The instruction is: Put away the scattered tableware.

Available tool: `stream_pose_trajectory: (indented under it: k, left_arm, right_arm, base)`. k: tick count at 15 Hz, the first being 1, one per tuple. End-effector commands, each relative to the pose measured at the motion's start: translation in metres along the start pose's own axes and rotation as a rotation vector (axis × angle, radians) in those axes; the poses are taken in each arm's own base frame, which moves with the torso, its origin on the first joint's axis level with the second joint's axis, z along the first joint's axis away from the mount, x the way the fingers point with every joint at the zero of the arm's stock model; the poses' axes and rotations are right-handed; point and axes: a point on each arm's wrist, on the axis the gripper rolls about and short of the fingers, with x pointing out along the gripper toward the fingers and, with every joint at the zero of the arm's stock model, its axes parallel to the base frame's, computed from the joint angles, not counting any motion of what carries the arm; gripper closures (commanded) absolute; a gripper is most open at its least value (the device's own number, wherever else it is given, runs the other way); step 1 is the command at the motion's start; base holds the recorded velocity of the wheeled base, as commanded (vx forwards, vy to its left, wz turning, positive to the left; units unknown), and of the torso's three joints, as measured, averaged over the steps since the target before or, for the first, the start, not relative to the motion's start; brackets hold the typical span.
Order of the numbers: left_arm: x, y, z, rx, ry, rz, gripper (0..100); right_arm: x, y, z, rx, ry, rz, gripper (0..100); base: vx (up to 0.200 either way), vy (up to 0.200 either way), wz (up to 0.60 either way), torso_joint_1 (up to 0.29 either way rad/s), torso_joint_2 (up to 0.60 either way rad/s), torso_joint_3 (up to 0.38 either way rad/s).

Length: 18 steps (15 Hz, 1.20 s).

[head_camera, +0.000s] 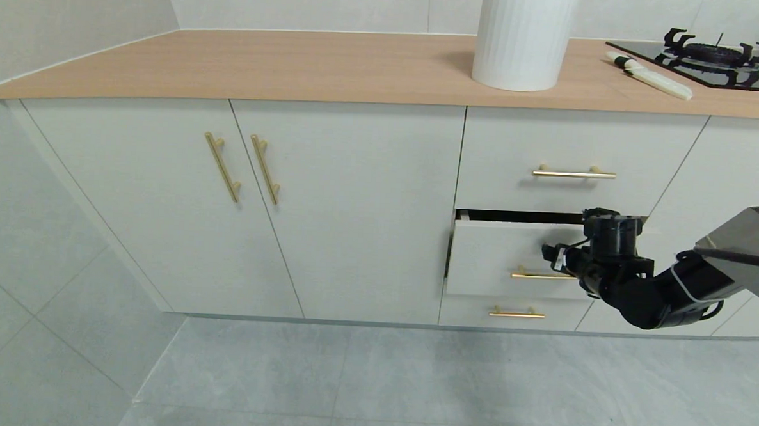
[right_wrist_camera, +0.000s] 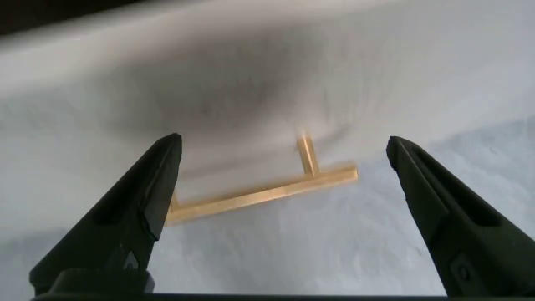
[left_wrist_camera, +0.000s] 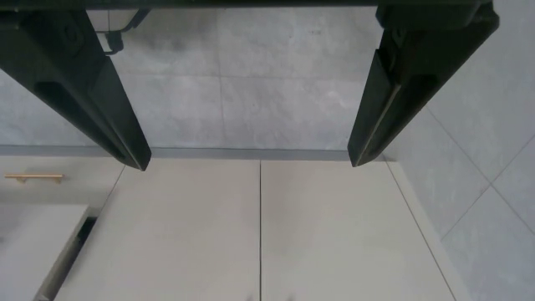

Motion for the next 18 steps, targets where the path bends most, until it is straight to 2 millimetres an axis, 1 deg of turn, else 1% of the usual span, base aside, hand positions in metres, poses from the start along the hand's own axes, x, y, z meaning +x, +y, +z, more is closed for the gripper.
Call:
stream_pose_trajectory:
  k: [1, 4, 10, 12, 14, 17, 18]
  left_arm:
    - [0.000, 0.000, 0.000, 0.000, 0.000, 0.001, 0]
    - [0.000, 0.000, 0.000, 0.000, 0.000, 0.001, 0]
    - [0.000, 0.000, 0.000, 0.000, 0.000, 0.001, 0]
    - [0.000, 0.000, 0.000, 0.000, 0.000, 0.001, 0]
    - [0.000, 0.000, 0.000, 0.000, 0.000, 0.001, 0]
    - [0.000, 0.000, 0.000, 0.000, 0.000, 0.001, 0]
    - [0.000, 0.000, 0.000, 0.000, 0.000, 0.001, 0]
  right_arm:
    - [0.008, 0.001, -0.004, 0.007, -0.022, -0.006, 0]
    - [0.019, 0.002, -0.002, 0.028, -0.062, -0.042, 0]
    - [0.030, 0.002, 0.011, 0.114, -0.121, -0.044, 0]
    - [0.036, -0.001, 0.014, 0.138, -0.138, -0.049, 0]
    - [0.038, -0.001, 0.016, 0.151, -0.148, -0.050, 0]
    - [0.034, -0.002, 0.020, 0.153, -0.151, -0.050, 0]
    - [0.025, -0.003, 0.024, 0.153, -0.152, -0.052, 0]
  base:
    - [0.000, 0.000, 0.00, 0.000, 0.00, 0.000]
    - [0.000, 0.000, 0.00, 0.000, 0.00, 0.000]
    - [0.000, 0.000, 0.00, 0.000, 0.00, 0.000]
    - [0.000, 0.000, 0.00, 0.000, 0.00, 0.000]
    - [0.000, 0.000, 0.00, 0.000, 0.00, 0.000]
    - [0.000, 0.000, 0.00, 0.000, 0.00, 0.000]
    - [0.000, 0.000, 0.00, 0.000, 0.00, 0.000]
